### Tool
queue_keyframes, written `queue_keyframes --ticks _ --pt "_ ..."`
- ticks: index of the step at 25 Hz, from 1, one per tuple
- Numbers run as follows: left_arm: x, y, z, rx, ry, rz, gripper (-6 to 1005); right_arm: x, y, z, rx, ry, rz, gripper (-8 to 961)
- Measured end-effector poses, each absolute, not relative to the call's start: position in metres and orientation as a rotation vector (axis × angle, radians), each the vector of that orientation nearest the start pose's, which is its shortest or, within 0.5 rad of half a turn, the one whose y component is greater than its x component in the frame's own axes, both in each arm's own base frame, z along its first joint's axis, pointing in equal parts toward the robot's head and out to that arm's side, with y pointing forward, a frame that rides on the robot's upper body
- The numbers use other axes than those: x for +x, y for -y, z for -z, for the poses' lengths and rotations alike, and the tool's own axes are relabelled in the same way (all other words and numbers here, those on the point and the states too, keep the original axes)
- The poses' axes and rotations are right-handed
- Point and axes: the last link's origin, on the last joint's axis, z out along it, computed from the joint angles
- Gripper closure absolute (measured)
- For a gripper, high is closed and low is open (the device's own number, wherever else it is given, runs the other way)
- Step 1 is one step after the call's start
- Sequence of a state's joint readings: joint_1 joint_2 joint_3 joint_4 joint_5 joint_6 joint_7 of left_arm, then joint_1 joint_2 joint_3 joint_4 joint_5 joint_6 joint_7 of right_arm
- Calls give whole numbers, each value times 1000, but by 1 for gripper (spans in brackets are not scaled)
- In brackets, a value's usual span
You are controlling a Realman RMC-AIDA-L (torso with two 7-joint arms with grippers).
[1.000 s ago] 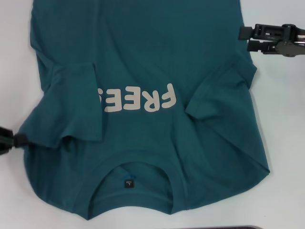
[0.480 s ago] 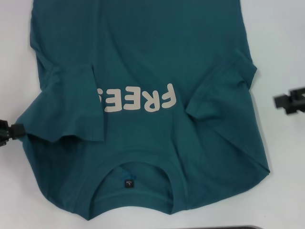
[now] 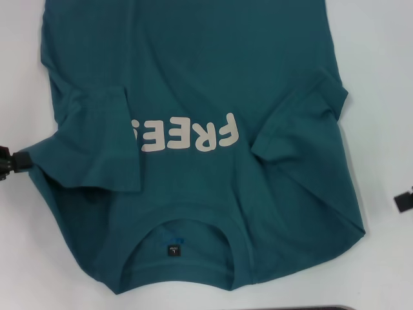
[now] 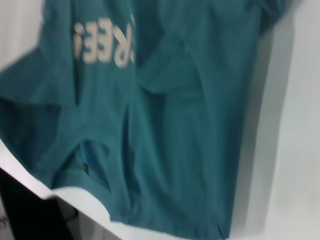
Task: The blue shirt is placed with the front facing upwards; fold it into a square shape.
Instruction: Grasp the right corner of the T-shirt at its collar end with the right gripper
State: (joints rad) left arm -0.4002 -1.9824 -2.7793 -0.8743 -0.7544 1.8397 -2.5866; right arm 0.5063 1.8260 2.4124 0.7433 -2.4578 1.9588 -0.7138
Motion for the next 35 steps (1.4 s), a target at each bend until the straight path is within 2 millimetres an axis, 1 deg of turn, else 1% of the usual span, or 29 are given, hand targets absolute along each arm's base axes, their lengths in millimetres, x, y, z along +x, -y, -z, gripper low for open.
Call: queue_keyframes --ticks 2,5,6,7,14,21,25,32,35 --pt "-341 -267 -89 2048 -2456 -615 997 324 -274 -88 -2418 -2135 138 28" --pt "-340 -270 -89 2055 -2456 -616 997 322 -274 -77 -2430 -2146 138 28" --pt "-341 -270 -89 2058 -2459 -615 997 321 -276 -69 -2431 -2149 125 28" --pt "-341 -270 -89 2058 -2459 -615 997 321 -276 -69 -2431 -2149 125 28" --pt "-341 -271 -89 2065 -2464 -613 999 317 -277 -48 -2443 -2166 92 28" --pt "-342 -271 -86 2062 -2462 -615 999 316 -278 -34 -2447 -2183 83 29" --pt "-343 -272 -86 2063 -2464 -617 998 316 -278 -32 -2446 -2183 95 29" --pt "-345 -270 -85 2055 -2475 -619 998 321 -279 -40 -2416 -2184 117 30" --pt "-345 -270 -84 2048 -2477 -618 998 321 -279 -39 -2411 -2187 115 35"
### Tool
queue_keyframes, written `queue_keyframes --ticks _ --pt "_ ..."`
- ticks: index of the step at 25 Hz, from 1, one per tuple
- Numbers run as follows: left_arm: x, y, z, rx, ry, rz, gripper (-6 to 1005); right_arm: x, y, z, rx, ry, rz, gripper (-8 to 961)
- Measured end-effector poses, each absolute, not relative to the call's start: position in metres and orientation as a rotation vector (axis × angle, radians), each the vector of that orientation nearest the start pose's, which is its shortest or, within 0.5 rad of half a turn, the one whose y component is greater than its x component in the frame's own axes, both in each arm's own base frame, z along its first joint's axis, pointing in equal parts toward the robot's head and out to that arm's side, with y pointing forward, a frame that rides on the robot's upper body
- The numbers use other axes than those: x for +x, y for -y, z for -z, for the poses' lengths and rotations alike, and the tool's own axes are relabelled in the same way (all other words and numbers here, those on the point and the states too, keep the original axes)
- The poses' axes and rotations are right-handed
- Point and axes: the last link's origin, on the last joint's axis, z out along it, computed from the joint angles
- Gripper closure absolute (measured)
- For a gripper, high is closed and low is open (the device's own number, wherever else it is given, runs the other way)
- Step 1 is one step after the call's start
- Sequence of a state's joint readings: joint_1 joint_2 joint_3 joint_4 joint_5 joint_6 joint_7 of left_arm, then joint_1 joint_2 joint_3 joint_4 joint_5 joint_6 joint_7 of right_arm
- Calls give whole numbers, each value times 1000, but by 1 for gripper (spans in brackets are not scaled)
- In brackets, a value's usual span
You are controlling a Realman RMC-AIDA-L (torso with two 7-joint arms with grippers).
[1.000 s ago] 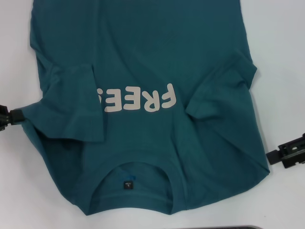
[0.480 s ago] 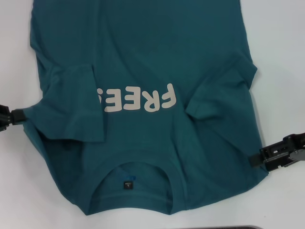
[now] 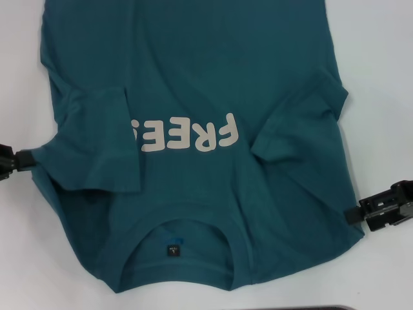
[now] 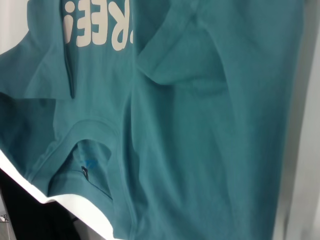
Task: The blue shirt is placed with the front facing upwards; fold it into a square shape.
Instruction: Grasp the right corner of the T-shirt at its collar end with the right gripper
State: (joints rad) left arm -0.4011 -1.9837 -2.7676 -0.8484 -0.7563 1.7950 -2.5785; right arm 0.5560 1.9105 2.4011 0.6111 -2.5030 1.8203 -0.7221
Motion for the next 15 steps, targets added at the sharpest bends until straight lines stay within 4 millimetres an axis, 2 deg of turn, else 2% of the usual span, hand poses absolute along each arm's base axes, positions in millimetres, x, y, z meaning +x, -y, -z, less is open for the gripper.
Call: queue_keyframes --ticks 15 --pt "-346 -268 -82 2040 -2480 -618 999 313 -282 -20 -2436 -2188 124 61"
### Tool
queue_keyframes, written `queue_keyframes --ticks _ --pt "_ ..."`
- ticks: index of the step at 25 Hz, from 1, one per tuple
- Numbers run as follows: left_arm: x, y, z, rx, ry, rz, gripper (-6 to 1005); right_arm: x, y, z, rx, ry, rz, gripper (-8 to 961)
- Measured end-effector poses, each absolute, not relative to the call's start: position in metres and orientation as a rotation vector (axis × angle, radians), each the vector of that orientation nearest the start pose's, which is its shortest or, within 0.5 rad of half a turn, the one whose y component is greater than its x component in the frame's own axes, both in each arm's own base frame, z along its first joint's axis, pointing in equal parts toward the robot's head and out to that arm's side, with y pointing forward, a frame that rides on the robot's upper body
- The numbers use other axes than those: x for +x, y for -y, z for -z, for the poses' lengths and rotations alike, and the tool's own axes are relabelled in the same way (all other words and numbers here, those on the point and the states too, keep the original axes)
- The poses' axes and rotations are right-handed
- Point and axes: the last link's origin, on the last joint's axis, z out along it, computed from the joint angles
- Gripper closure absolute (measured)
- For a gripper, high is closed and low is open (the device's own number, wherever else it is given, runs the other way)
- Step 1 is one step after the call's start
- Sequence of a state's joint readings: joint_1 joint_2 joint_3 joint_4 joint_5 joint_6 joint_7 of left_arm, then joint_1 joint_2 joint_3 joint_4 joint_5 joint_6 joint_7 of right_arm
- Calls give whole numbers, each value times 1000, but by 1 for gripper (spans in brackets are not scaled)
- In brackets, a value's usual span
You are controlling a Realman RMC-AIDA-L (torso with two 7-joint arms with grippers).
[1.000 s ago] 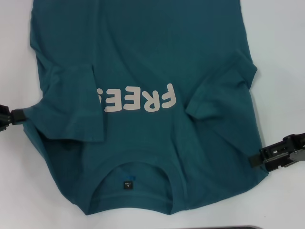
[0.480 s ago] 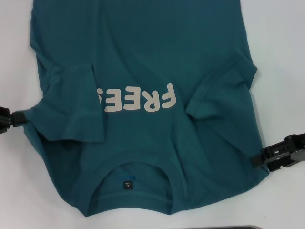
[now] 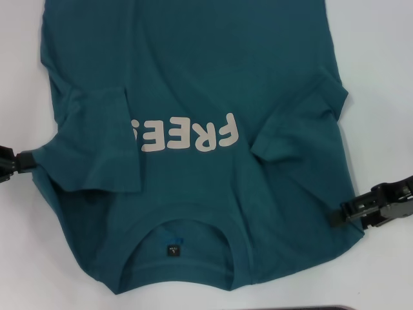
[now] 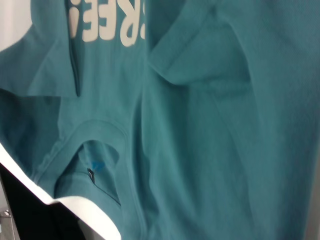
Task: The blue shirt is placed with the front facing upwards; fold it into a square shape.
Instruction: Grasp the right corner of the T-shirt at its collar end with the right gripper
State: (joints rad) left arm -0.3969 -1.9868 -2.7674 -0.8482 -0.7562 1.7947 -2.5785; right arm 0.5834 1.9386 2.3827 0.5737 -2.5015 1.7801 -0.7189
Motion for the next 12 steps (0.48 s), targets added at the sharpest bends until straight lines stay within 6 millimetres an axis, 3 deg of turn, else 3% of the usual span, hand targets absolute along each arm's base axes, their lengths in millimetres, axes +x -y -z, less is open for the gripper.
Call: queue_keyframes --ticks 12 --pt "-345 -270 -83 2046 -2474 -617 999 307 -288 -17 -2445 -2174 88 82"
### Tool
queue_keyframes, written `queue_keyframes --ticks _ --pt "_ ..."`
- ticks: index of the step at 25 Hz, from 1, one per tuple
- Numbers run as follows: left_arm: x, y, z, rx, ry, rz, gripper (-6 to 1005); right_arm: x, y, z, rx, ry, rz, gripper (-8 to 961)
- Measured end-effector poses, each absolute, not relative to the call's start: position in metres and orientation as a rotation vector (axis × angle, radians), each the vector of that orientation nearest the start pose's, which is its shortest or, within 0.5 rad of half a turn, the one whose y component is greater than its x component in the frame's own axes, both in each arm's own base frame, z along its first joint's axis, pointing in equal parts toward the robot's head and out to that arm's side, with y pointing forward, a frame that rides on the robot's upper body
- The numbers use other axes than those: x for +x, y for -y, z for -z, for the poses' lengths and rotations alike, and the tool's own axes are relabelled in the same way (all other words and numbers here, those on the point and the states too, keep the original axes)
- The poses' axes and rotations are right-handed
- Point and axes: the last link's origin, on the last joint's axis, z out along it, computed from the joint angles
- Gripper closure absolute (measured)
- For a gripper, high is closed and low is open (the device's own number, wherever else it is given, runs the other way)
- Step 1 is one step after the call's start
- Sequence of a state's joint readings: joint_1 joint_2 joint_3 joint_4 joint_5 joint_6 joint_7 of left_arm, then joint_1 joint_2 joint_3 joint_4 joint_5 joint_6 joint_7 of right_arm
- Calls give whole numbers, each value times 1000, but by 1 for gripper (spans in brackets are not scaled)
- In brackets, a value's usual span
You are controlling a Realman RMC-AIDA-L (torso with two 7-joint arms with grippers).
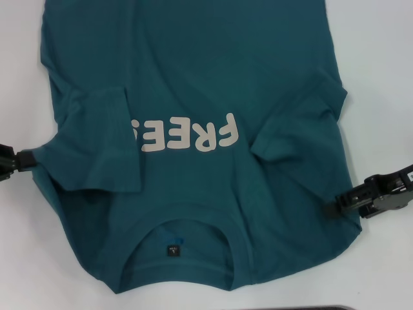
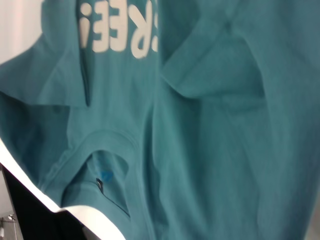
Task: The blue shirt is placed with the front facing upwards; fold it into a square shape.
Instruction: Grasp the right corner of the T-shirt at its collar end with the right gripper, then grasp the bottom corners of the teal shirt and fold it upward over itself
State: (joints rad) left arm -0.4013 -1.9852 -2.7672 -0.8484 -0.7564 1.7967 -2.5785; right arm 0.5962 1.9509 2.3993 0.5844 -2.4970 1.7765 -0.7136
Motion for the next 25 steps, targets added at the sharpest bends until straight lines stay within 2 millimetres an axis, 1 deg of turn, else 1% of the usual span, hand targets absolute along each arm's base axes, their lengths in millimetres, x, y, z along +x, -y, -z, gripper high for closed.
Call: queue_keyframes --ticks 4,9,12,17,22,25 --pt "-344 -270 -84 2047 -2469 -617 999 307 -290 -21 -2434 -2173 78 89" --pt "-346 -269 -84 2038 -2481 -621 998 309 -289 -20 -2430 -2172 119 299" --pt "-346 -268 -84 2036 -2483 -621 998 310 -288 -20 -2427 -2172 140 521" --pt "-346 -268 -84 2037 -2481 -618 998 312 -287 -20 -2420 -2173 172 761" --pt "-346 -265 -82 2033 -2476 -589 999 314 -286 -24 -2413 -2163 211 934" --pt "-347 -263 -81 2041 -2473 -506 999 317 -286 -29 -2406 -2154 252 934"
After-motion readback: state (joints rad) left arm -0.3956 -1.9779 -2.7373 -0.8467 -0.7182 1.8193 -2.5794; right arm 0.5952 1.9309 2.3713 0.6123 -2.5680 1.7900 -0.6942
